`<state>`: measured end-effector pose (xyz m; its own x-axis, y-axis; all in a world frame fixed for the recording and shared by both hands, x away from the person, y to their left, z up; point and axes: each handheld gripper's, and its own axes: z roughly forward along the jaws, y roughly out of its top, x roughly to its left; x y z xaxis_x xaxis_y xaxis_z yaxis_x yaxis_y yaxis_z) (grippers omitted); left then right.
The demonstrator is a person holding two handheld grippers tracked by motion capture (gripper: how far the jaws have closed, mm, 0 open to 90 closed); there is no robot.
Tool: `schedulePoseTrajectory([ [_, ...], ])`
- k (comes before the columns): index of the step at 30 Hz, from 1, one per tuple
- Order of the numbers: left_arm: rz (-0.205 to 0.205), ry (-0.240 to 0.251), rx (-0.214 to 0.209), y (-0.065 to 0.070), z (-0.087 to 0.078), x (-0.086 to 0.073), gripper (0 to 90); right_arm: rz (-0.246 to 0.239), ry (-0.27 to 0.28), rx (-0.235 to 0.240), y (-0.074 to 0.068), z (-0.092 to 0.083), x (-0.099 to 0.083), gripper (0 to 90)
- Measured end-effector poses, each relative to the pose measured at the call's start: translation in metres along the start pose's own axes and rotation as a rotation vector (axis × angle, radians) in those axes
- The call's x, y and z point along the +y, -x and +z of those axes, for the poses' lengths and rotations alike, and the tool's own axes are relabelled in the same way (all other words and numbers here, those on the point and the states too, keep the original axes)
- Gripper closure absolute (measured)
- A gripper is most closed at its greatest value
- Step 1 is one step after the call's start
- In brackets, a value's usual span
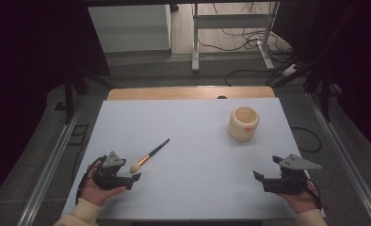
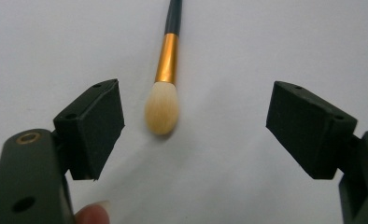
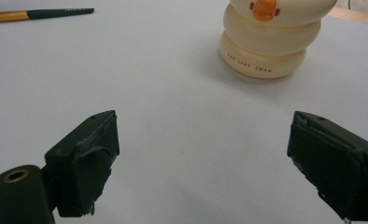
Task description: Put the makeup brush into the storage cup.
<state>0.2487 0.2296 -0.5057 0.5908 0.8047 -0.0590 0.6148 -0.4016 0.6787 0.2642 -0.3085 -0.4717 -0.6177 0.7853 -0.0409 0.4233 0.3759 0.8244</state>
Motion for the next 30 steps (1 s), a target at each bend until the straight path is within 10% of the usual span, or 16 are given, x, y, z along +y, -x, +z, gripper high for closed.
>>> schedulePoseTrajectory([
  [30,0.002,-0.005,0.0,0.0016,0.0005,0.003,20.2,-0.009,-0.014,-0.006,0.0026,0.0028,-0.0003,10.3],
])
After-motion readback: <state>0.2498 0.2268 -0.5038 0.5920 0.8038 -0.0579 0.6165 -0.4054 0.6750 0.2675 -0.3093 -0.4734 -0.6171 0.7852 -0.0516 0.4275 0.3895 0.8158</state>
